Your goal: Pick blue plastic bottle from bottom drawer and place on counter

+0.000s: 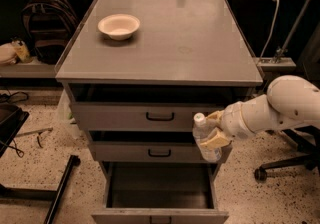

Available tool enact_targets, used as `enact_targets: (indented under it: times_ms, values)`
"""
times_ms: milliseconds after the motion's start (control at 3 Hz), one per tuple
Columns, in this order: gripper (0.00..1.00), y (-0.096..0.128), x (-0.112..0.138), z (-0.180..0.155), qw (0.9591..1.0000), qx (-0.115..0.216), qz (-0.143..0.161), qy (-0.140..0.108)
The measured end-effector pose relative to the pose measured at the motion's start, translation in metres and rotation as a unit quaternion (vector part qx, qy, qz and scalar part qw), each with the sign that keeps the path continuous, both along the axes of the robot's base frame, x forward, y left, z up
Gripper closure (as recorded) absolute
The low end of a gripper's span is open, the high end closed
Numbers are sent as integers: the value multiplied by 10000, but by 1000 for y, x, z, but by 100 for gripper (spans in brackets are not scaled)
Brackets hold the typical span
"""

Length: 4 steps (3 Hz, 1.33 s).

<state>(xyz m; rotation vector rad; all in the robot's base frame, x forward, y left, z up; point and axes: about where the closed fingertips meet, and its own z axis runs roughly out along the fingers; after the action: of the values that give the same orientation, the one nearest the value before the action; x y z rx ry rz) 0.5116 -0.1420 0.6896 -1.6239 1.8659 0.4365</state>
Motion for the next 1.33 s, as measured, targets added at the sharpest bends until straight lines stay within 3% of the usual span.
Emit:
enact_targets:
  times_ms: [333, 667, 1000, 1333]
  values:
    - [100, 0, 0, 0, 10000, 2, 0, 1]
    - [100, 0, -3, 32, 9996, 251, -24, 109]
    - [100, -5, 8, 117, 9995, 282, -68, 131]
    - [100, -3, 18, 239, 9998, -116, -62, 123]
